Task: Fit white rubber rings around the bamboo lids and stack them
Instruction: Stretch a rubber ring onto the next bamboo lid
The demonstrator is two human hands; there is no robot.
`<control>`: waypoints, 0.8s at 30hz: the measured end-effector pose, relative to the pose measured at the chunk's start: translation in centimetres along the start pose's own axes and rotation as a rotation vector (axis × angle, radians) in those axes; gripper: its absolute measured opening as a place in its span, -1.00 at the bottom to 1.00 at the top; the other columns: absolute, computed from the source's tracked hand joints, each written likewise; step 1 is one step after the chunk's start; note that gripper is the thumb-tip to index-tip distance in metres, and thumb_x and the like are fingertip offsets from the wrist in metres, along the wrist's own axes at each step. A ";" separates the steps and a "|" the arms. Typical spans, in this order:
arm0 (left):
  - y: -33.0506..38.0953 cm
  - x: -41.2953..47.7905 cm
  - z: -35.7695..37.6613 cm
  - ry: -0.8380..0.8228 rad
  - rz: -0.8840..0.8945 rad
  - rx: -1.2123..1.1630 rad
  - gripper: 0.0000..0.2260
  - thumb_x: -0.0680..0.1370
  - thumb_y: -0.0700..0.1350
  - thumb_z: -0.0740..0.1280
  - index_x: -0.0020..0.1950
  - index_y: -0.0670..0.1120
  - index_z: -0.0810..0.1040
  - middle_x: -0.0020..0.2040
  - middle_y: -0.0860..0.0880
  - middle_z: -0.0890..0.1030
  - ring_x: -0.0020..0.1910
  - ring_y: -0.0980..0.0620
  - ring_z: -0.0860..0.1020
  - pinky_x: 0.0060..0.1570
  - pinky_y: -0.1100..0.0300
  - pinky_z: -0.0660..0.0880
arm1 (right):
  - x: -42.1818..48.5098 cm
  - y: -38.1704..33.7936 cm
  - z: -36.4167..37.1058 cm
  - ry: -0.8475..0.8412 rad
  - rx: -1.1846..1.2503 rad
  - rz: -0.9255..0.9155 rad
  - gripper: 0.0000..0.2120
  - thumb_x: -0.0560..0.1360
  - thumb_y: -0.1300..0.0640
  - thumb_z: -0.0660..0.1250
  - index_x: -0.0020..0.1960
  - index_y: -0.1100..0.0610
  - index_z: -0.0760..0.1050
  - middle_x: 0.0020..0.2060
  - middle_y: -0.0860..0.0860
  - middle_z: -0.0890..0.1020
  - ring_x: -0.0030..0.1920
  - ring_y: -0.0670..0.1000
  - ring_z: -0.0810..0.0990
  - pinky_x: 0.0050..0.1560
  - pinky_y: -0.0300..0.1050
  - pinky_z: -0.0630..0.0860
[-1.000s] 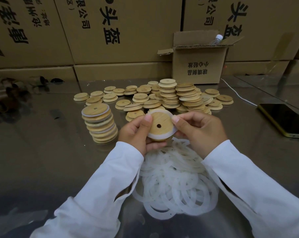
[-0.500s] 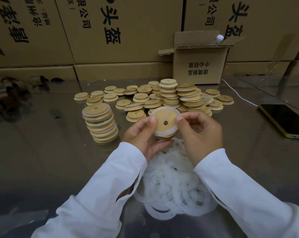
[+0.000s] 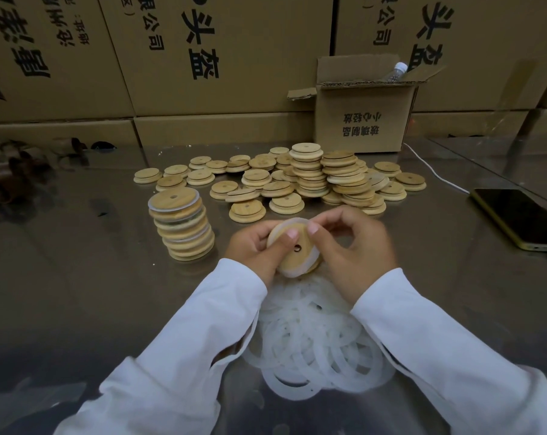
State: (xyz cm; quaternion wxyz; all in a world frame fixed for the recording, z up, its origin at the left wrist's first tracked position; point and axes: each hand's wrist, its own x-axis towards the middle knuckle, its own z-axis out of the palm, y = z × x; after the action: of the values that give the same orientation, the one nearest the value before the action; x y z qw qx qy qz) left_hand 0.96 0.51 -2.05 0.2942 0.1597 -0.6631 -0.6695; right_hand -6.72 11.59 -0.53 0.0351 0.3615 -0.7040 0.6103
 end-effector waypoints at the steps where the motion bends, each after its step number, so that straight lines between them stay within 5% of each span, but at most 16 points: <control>1: 0.0 0.0 -0.1 0.007 0.013 0.026 -0.89 0.47 -0.15 0.36 -0.09 0.04 0.63 -0.19 -0.06 0.69 -0.07 -0.11 0.63 0.03 -0.06 0.54 | 0.0 0.1 0.0 -0.009 0.004 -0.003 -0.88 0.41 0.19 0.39 -0.24 0.00 0.54 -0.23 -0.02 0.62 -0.23 -0.17 0.55 -0.16 -0.34 0.48; 10: 0.4 -0.1 -0.1 0.013 0.069 0.079 -0.91 0.39 -0.07 0.42 -0.12 0.06 0.63 -0.21 -0.04 0.69 -0.12 -0.08 0.64 -0.03 -0.03 0.56 | 0.1 0.2 -0.1 0.031 0.021 0.062 -0.85 0.41 0.16 0.40 -0.31 -0.01 0.54 -0.36 -0.14 0.62 -0.27 -0.19 0.56 -0.17 -0.34 0.48; 15: 0.7 0.0 -0.3 -0.002 0.058 0.007 -0.87 0.41 -0.12 0.38 -0.05 -0.03 0.61 -0.12 -0.15 0.66 -0.04 -0.19 0.61 0.09 -0.19 0.51 | 0.4 -0.1 -0.4 0.015 0.072 0.095 -0.82 0.41 0.19 0.41 -0.33 -0.02 0.55 -0.36 -0.14 0.62 -0.27 -0.15 0.57 -0.18 -0.35 0.49; 18: 0.8 0.0 -0.4 -0.004 0.044 -0.049 -0.75 0.36 -0.06 0.35 0.00 -0.10 0.59 -0.08 -0.16 0.65 -0.01 -0.18 0.60 0.03 -0.12 0.55 | 0.5 -0.4 -0.7 0.001 0.089 0.097 -0.81 0.41 0.19 0.41 -0.33 -0.03 0.56 -0.40 -0.16 0.61 -0.31 -0.21 0.55 -0.26 -0.45 0.45; 24: 1.1 0.1 -0.2 0.024 -0.047 -0.255 -0.75 0.53 -0.24 0.23 0.18 -0.28 0.50 -0.04 -0.20 0.61 -0.05 -0.09 0.60 -0.09 0.08 0.59 | 0.5 -0.8 -0.7 -0.021 0.078 0.072 -0.83 0.41 0.17 0.42 -0.32 -0.03 0.57 -0.38 -0.17 0.62 -0.30 -0.25 0.54 -0.22 -0.46 0.44</control>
State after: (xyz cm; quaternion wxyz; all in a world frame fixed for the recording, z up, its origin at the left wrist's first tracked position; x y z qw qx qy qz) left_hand 1.19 0.39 -0.93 0.3044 0.1444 -0.5652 -0.7531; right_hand -6.89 11.94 0.57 -0.0086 0.3434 -0.6925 0.6344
